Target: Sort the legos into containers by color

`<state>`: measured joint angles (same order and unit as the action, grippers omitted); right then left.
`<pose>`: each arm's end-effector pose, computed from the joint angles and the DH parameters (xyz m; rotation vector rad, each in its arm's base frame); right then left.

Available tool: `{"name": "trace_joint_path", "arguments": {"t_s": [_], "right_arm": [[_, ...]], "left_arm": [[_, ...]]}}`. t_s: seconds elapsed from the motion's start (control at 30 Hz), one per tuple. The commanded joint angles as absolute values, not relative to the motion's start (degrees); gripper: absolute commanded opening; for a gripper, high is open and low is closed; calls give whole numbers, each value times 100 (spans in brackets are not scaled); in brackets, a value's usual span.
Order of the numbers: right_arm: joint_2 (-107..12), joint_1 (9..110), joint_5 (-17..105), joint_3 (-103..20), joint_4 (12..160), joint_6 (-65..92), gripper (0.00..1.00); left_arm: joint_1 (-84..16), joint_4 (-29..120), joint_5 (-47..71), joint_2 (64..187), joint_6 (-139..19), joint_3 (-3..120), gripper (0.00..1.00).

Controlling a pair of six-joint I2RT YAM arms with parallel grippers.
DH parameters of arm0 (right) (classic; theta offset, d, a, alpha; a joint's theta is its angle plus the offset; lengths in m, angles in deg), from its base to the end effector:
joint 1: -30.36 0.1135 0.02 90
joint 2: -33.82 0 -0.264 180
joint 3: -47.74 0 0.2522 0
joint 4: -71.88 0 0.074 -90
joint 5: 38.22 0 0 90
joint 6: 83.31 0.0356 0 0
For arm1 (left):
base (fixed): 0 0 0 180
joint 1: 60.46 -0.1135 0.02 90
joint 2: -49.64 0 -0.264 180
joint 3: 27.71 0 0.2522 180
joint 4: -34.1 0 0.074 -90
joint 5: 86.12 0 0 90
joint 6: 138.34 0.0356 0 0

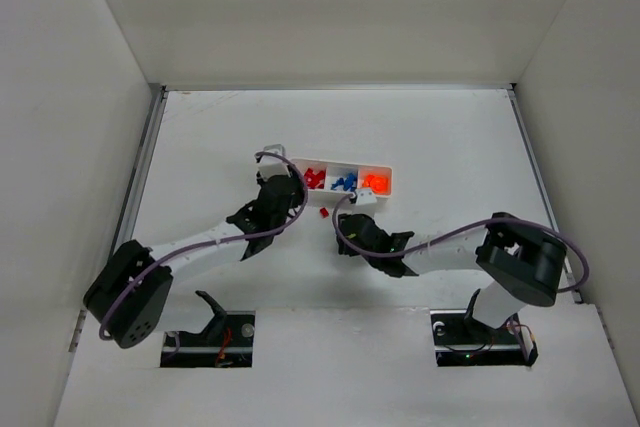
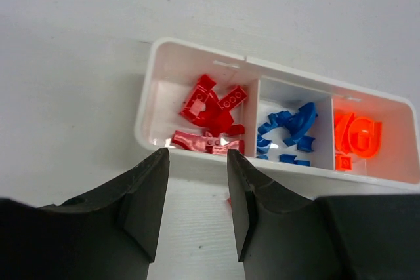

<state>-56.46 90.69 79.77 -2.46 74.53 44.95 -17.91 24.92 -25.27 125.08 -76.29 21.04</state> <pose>0.1589 0.2452 0.1436 -0.1878 2.2317 0.3767 0.2174 -0.1760 0.2241 -0.1129 1.8505 -0.3838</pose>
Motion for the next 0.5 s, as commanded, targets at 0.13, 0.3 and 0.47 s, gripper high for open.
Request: {"name": "trace_joint_path", "arguments": {"t_s": [0.13,0.3,0.47], "right_arm": [[-6083,9280,8429,-776,7272,4501,42],[-6311,9315,8649,-899,7325,4501,39],[-6470,9315,8825,-1040,7465,4466,33]], "left_arm": [[-1998,2614,-2601,11592,-7849,1454,37],[-1928,2861,-2601,11170,-8042,1067,37],[-1814,3124,-2583,10775,-8340,698,37]]}}
